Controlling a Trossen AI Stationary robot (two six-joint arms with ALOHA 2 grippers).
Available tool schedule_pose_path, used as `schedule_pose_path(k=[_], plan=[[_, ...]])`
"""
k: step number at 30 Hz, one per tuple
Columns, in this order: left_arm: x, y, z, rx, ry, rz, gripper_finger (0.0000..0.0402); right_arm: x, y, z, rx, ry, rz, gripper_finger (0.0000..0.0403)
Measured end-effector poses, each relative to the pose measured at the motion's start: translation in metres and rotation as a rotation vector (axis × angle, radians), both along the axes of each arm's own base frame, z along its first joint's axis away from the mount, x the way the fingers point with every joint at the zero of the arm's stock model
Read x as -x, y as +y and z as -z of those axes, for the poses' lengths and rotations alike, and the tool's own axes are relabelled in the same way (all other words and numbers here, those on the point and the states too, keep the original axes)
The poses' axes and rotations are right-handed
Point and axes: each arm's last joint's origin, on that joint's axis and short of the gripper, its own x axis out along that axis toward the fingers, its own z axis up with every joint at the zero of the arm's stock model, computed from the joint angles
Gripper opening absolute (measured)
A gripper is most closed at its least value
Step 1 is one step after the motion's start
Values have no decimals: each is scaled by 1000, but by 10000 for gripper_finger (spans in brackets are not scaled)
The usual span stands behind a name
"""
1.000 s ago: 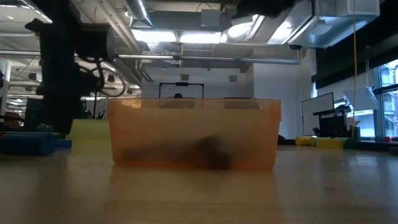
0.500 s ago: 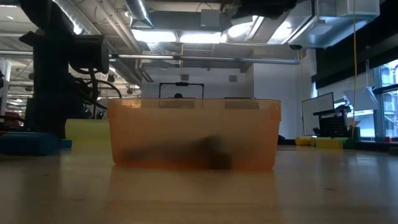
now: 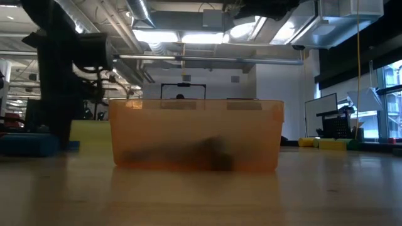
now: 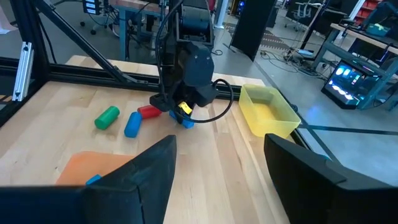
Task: Sort blocks by size
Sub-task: Put the blue rectangular block into the orange bin
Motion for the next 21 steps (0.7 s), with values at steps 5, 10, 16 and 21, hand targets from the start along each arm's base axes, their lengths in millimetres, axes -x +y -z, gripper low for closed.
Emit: schedule_pose_path(k=[5,10,16,21], plan=[[-13,-2,-16,-19,-55,58,100,0,0,0,0,0,0,241],[-31,-8,-39,-40,-140,142,97,0,0,1,0,5,0,241],[-61,-25,-70,-89,-400,291,103,0,0,1,0,5,0,241],[-76,-44,-85,-75,-599,449,106,0,0,1,1,8,0,241]])
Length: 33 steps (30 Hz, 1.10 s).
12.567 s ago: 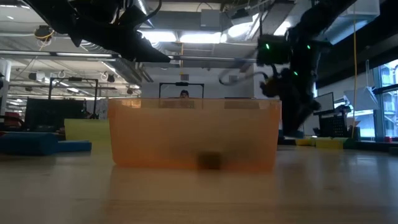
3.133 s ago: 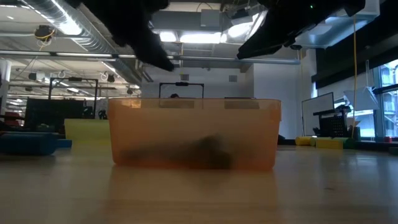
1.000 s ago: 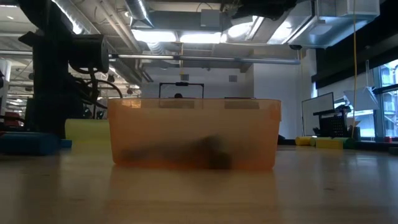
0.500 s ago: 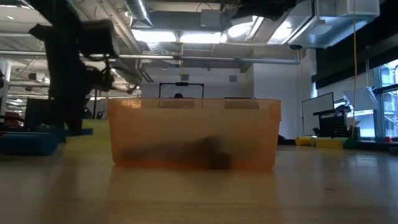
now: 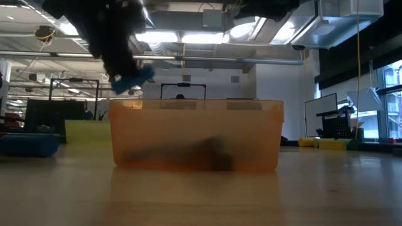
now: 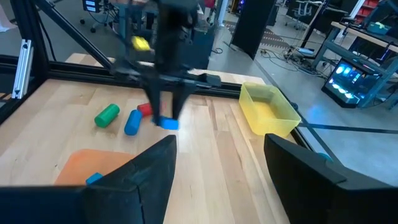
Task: Sort blocks by size
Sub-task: Put the blue rectangular block into the orange bin
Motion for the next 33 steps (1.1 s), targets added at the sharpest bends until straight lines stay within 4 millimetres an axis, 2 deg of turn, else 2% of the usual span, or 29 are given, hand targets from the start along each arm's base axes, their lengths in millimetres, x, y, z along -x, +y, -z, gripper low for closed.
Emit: schedule_pose_path(k=[7,11,27,33], plan=[[-9,-22,-14,-29,-184,145,108,0,0,0,-3,1,-10,241],[-15,-29,-15,-45,-237,188,108,0,0,0,-3,1,-11,241],[-54,-44,33,-170,-191,319,109,0,0,0,-3,2,-14,241],[-65,-53,40,-204,-171,373,109,0,0,0,-3,2,-14,241]])
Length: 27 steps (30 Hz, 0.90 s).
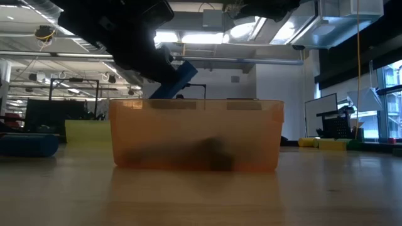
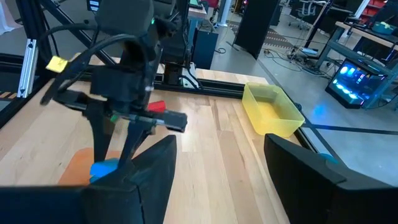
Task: Sort blocks by size
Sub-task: Put the blue rectangular block into the orange bin, then put the blue cylindrical block into the yellow bin
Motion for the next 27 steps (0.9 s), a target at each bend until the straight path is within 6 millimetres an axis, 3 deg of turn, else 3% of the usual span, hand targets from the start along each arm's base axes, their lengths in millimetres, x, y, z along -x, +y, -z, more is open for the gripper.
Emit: schedule_pose_path(k=[7,18,27], plan=[[-5,-1,2,-40,1,29,115,0,0,1,1,7,1,241],[-2,-1,0,-49,16,33,201,0,0,1,6,8,3,241],[24,4,-36,-66,150,30,208,0,0,1,7,14,2,241]])
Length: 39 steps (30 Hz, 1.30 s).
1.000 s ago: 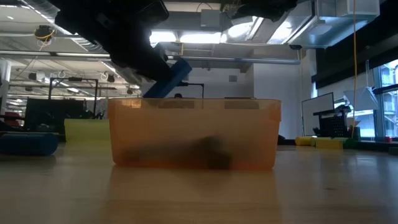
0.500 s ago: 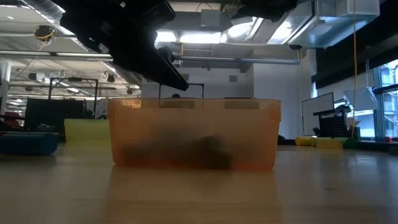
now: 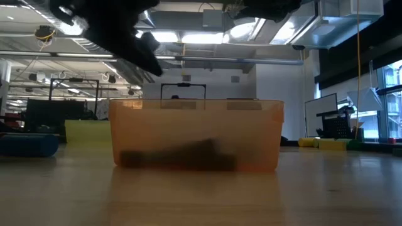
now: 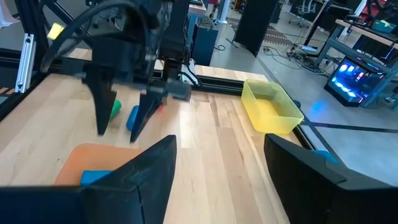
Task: Sort blocks by size
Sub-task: Put the blue cylindrical block into the yellow bin
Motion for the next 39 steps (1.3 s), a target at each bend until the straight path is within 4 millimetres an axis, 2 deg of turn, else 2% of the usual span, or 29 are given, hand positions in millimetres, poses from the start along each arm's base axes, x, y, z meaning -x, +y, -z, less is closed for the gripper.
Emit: schedule_pose_path(k=[4,8,11,18,24,32,39], plan=[[20,3,-6,-1,117,-24,208,0,0,0,0,0,0,241],[39,5,-2,12,279,-87,208,0,0,0,0,0,0,241],[50,4,4,9,403,-133,208,0,0,0,0,0,0,241],[70,1,29,-9,551,-179,208,0,0,0,0,0,-1,241],[80,-1,44,4,592,-221,208,0,0,0,0,0,0,241],[79,-4,56,42,525,-205,208,0,0,0,-1,-1,0,241],[86,-1,70,48,540,-224,208,0,0,0,1,0,3,241]])
